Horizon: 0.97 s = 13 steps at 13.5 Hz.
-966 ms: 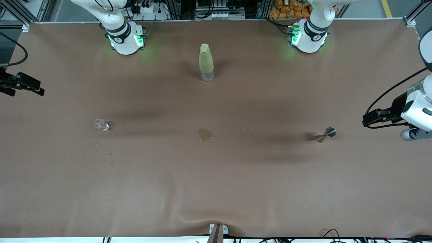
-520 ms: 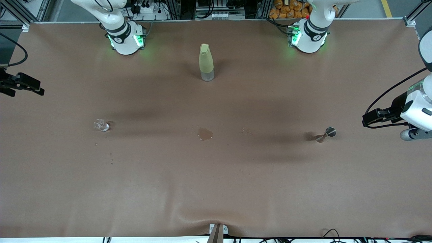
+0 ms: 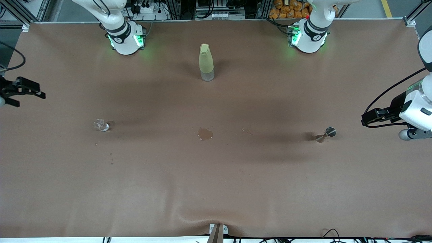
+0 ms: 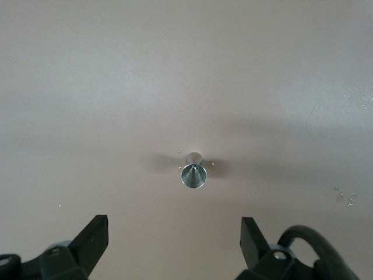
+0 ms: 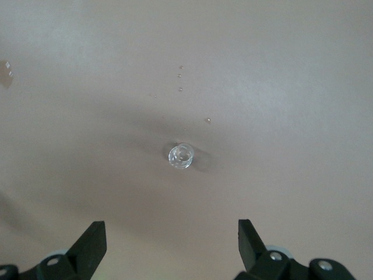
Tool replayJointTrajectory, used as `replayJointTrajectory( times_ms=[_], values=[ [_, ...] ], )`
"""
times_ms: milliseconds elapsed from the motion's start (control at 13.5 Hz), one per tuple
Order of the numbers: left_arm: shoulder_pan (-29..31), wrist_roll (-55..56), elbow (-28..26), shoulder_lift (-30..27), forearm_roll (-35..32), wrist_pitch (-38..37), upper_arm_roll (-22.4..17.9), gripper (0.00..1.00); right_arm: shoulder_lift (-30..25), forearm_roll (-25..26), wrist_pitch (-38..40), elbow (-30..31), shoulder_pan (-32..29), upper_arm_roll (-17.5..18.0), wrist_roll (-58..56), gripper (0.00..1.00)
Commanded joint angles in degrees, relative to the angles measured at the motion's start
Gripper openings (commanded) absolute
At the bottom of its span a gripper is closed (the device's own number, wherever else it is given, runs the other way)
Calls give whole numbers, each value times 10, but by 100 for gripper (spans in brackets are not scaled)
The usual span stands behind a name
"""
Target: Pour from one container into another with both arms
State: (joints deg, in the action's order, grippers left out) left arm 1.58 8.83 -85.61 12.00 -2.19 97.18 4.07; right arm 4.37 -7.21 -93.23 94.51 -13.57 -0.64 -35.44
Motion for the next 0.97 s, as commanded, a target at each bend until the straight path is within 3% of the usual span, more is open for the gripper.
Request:
replayJointTrajectory(
  times_ms=[0,149,297,520,891],
  values=[
    [1,-4,-4,-10,-9,-8,3,100,29,-67,-3,0,-52,7,-128,100],
    [1,-28,-4,-7,-8,-8,4,100,66,-174,5,15,-107,7,-262,100],
    [3,-107,-3,-6,-3,-23,1,100,103,-201,4,15,-135,8,-359,100],
    [17,-144,-3,4,25,-35,1,100,136,-299,30,23,-167,7,-517,100],
    [77,-378,-2,35,159,-29,-1,100,248,-371,38,20,-209,8,-716,100]
  ],
)
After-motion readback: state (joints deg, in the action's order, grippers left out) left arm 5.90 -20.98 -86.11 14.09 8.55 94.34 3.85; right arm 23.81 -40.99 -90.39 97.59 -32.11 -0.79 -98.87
